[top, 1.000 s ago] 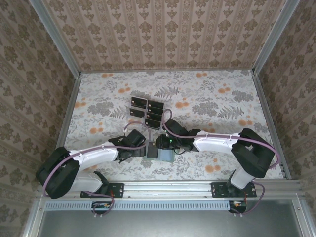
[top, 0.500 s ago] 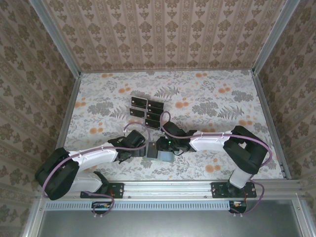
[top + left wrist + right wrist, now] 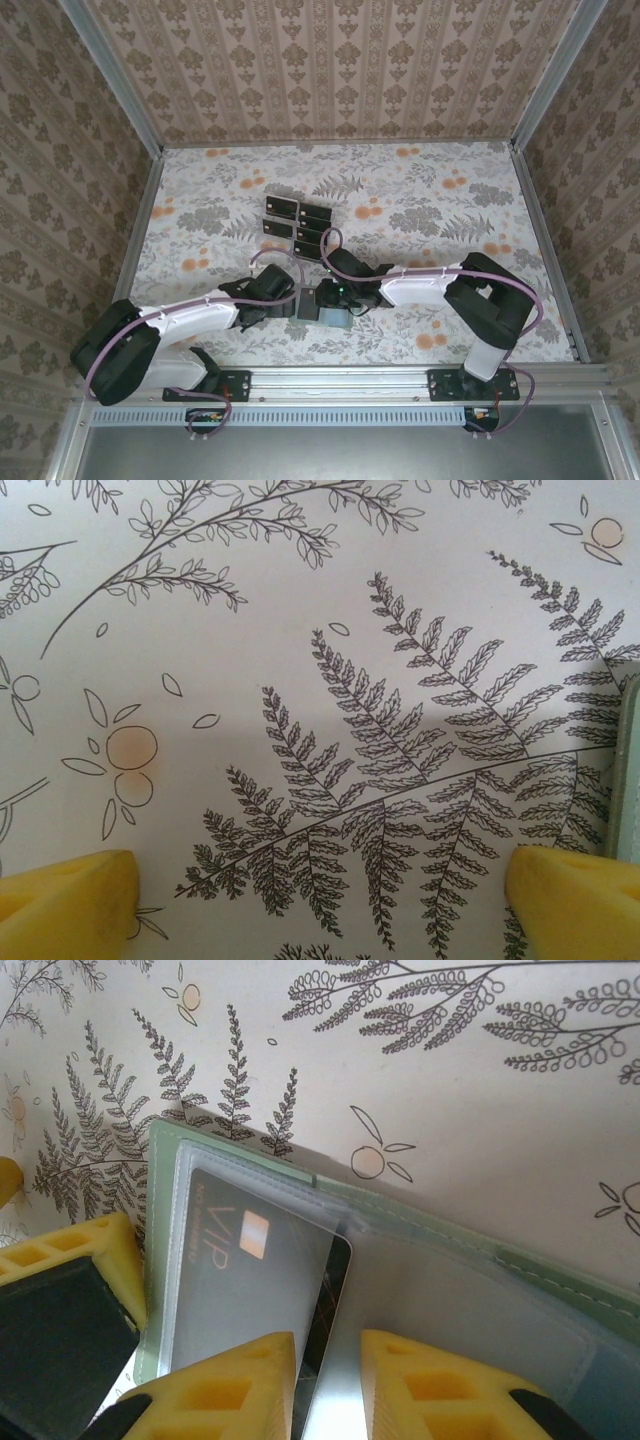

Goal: Put the credit cards into the card holder

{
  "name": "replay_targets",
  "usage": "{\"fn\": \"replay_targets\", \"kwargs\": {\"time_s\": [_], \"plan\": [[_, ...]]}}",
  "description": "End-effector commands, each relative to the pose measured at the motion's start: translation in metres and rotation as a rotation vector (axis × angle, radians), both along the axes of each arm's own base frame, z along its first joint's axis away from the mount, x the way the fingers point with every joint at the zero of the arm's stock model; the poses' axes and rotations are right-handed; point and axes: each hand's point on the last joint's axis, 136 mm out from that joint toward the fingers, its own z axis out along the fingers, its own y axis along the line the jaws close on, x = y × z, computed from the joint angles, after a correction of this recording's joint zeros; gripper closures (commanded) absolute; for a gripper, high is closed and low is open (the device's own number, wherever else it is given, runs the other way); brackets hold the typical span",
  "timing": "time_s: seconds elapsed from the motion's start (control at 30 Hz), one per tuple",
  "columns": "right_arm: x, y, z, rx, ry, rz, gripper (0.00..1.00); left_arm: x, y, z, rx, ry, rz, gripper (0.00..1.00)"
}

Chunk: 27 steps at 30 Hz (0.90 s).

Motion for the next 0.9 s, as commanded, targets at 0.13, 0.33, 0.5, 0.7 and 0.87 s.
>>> {"fn": "replay_targets", "kwargs": {"time_s": [0.13, 0.33, 0.5, 0.7, 0.87], "plan": [[0.000, 0.019, 0.005, 0.044, 0.012, 0.027, 0.80, -0.026, -0.006, -0.029, -0.062, 0.128, -0.020, 0.01], [-0.001, 0.027, 0.006, 0.062, 0.021, 0.049, 0.84, -0.028, -0.007, -0.030, -0.068, 0.131, -0.018, 0.01], [-0.001, 0.032, 0.004, 0.067, 0.032, 0.062, 0.84, -0.029, -0.007, -0.030, -0.074, 0.128, -0.016, 0.01], [-0.001, 0.032, 0.007, 0.061, 0.030, 0.076, 0.84, -0.031, -0.007, -0.027, -0.091, 0.120, -0.002, 0.01], [-0.003, 0.021, 0.033, 0.055, -0.018, 0.082, 0.72, -0.025, -0.001, -0.013, -0.082, 0.083, 0.042, 0.00]]}}
